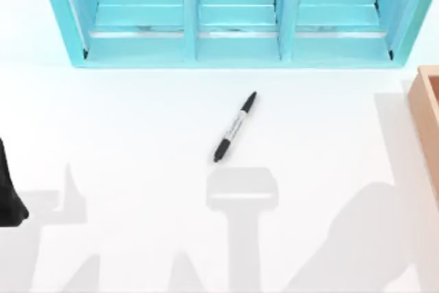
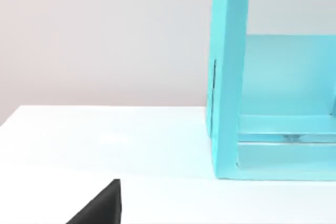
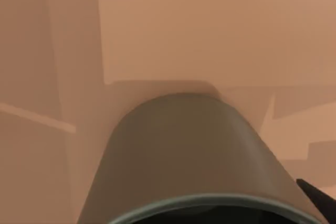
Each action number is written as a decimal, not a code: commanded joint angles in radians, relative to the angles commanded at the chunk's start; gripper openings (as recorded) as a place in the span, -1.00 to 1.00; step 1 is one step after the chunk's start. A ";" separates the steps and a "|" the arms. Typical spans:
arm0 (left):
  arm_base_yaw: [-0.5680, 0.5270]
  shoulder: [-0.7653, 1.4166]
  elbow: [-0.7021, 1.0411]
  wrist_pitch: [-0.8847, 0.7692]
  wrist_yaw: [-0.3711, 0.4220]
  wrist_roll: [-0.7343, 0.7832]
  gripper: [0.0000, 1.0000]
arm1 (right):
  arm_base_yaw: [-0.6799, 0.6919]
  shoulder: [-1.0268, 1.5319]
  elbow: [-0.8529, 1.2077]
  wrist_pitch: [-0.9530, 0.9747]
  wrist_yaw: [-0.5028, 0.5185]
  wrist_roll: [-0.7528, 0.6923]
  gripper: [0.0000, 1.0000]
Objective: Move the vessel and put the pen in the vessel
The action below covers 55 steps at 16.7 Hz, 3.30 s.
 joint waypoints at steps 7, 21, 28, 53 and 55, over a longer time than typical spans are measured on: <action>0.000 0.000 0.000 0.000 0.000 0.000 1.00 | 0.060 -0.014 0.063 -0.073 0.000 0.059 -1.00; 0.000 0.000 0.000 0.000 0.000 0.000 1.00 | 0.448 -0.155 0.411 -0.565 -0.001 0.447 -1.00; 0.000 0.000 0.000 0.000 0.000 0.000 1.00 | 0.565 0.021 0.480 -0.461 0.022 0.562 -1.00; 0.000 0.000 0.000 0.000 0.000 0.000 1.00 | 0.713 0.247 0.432 -0.171 0.054 0.715 -0.40; 0.000 0.000 0.000 0.000 0.000 0.000 1.00 | 0.713 0.247 0.432 -0.171 0.054 0.715 -0.10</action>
